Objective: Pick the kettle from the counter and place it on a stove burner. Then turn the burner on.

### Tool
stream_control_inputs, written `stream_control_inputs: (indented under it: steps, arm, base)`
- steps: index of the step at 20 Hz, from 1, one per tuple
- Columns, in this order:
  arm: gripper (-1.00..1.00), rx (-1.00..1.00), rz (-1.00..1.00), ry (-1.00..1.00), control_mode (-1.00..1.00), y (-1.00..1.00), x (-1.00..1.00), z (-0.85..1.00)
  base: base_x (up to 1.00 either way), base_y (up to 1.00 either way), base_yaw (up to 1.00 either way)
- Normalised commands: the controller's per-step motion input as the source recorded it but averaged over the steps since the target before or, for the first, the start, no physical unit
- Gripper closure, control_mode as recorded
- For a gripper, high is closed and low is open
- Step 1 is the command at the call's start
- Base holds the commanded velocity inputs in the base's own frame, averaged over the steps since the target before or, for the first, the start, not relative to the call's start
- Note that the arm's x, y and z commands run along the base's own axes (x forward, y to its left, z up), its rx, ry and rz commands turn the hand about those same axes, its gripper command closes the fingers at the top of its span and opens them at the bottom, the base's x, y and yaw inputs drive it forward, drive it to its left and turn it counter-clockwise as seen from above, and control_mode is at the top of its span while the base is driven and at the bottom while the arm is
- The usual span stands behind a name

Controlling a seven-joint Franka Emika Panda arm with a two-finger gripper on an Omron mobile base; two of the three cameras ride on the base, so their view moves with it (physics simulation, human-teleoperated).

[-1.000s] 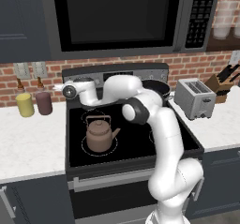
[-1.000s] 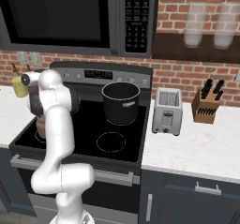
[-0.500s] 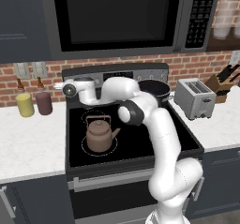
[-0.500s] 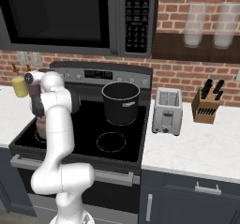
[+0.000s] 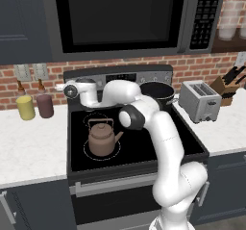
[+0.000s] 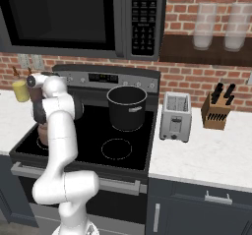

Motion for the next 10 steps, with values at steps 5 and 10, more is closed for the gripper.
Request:
stream_control_inputs:
  steps: [5, 10]
  arm:
    - [-1.0, 0.0, 0.0, 0.0, -1.0, 0.0, 0.0, -0.18]
    - [-1.0, 0.0, 0.0, 0.0, -1.0, 0.0, 0.0, -0.2]
  base:
    - [0.0, 0.0, 0.0]
    - [0.0, 0.0, 0.0]
